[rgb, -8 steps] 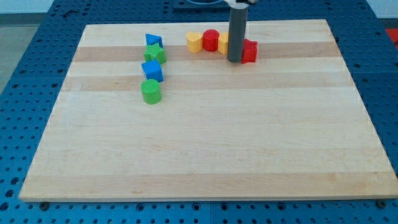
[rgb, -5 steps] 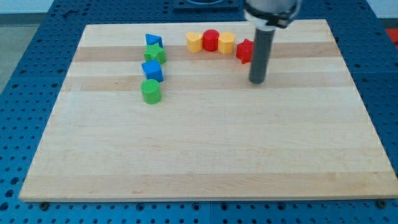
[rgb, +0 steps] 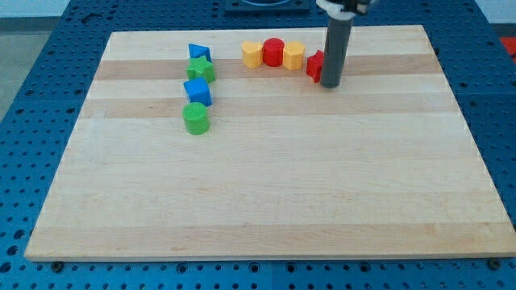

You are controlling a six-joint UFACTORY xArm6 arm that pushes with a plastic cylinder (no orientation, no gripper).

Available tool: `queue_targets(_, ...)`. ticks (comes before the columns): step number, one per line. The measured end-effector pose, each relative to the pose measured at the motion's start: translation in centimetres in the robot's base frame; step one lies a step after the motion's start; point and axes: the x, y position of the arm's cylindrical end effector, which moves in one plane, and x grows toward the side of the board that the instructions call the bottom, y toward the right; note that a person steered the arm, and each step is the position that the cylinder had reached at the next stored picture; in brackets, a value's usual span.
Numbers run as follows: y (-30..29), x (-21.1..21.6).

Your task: Slide the red star to the right side of the yellow hexagon

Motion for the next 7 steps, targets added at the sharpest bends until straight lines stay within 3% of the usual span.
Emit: queue_targets(7,0.3,-1.6)
